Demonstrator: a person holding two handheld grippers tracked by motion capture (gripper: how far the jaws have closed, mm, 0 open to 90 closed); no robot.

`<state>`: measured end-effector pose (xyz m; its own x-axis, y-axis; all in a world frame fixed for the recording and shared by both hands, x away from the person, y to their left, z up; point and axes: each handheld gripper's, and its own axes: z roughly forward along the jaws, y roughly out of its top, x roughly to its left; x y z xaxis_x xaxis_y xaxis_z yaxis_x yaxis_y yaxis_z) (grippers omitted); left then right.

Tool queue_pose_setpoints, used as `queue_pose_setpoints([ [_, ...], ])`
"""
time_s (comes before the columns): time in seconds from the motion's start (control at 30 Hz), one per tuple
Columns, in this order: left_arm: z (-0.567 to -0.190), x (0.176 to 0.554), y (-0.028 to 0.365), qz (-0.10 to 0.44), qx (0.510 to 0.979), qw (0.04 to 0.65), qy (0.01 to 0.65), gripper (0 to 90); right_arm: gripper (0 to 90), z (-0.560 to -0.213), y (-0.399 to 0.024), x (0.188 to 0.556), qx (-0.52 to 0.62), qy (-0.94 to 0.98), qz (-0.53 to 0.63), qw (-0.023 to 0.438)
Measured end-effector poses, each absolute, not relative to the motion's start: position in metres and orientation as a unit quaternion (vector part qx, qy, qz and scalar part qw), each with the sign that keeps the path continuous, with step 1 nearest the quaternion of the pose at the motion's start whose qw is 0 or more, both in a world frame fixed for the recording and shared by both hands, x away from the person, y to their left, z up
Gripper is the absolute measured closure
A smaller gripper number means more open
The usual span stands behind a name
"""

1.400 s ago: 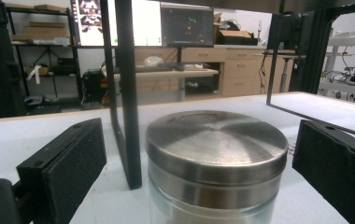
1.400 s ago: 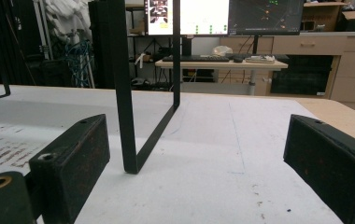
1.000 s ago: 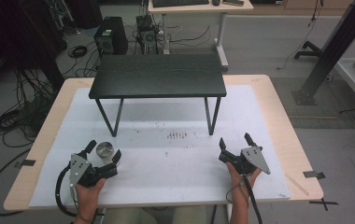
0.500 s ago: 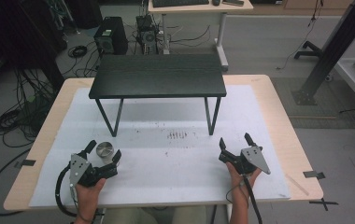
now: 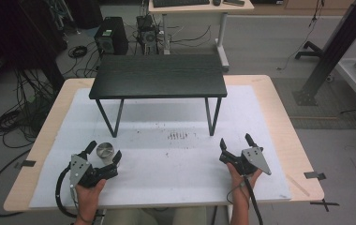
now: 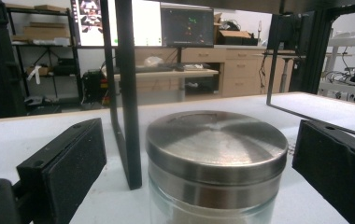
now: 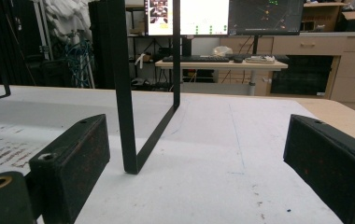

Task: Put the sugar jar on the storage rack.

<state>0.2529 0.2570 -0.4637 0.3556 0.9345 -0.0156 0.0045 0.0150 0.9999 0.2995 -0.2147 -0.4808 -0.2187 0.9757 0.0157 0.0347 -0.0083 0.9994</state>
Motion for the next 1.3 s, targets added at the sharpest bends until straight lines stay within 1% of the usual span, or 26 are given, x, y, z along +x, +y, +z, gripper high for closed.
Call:
queue_pose_setpoints([
  [0.73, -0.4637, 0.253, 0.2569, 0.397, 0.579, 0.586, 0.406, 3.5, 7.5, -0.4808, -0.2149, 0.2997, 0.452, 0.558, 0.546, 0.432],
  [0.87, -0.4637, 0.2531, 0.2569, 0.396, 0.579, 0.586, 0.406, 5.4, 7.5, -0.4808, -0.2149, 0.2997, 0.452, 0.558, 0.546, 0.432],
  [1.13, -0.4637, 0.253, 0.2569, 0.396, 0.578, 0.586, 0.406, 5.9, 7.6, -0.4808, -0.2147, 0.2996, 0.452, 0.558, 0.546, 0.432],
  [1.3, -0.4637, 0.253, 0.257, 0.396, 0.579, 0.586, 0.406, 10.4, 7.6, -0.4808, -0.2148, 0.2998, 0.452, 0.558, 0.545, 0.432],
])
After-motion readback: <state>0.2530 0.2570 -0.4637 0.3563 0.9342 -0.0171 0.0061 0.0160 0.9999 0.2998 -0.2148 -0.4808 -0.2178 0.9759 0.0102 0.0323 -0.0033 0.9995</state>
